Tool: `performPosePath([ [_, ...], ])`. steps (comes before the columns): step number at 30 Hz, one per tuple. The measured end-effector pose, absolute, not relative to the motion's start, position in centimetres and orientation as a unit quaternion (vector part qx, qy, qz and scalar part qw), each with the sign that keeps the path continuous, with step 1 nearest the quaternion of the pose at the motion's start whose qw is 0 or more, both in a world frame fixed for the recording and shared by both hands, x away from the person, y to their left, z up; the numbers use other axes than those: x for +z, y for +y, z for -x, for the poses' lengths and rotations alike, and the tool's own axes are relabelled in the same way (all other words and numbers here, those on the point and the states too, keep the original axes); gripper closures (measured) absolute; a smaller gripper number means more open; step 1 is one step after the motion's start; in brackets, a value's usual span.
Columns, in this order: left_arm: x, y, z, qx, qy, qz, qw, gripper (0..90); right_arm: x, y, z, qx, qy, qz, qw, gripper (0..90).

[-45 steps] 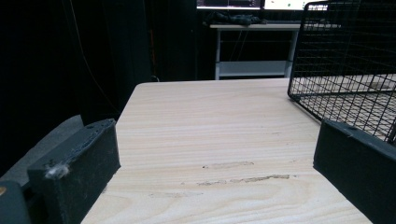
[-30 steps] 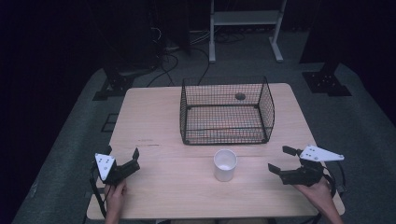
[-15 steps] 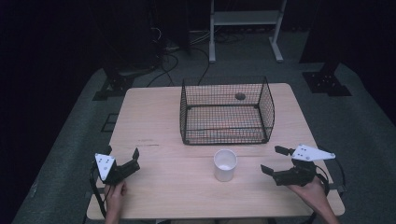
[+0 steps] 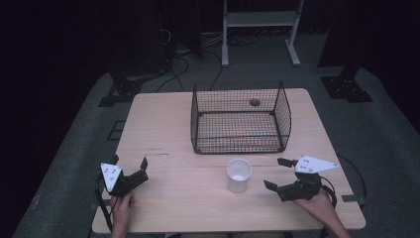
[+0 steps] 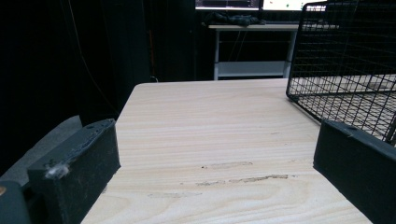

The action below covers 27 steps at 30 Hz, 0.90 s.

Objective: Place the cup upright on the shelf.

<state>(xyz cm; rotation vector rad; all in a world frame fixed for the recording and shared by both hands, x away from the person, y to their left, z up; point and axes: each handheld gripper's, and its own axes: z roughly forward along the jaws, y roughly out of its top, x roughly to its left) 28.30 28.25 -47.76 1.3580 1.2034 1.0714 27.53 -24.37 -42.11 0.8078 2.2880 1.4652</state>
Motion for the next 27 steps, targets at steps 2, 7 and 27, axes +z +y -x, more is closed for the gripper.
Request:
performPosePath([
  [2,-47.8,28.2,-28.3,0.442,0.496,-0.560,0.495,0.0,-42.1,-23.9,-27.6,0.511,0.800,-0.277,0.150,8.1],
  [7,-47.8,28.2,-28.3,0.442,0.496,-0.560,0.495,0.0,-42.2,-22.9,-27.7,0.510,0.805,-0.266,0.143,8.1],
  [27,-47.8,28.3,-28.3,0.441,0.496,-0.560,0.497,0.0,-42.3,-20.2,-28.1,0.510,0.818,-0.240,0.113,4.6],
])
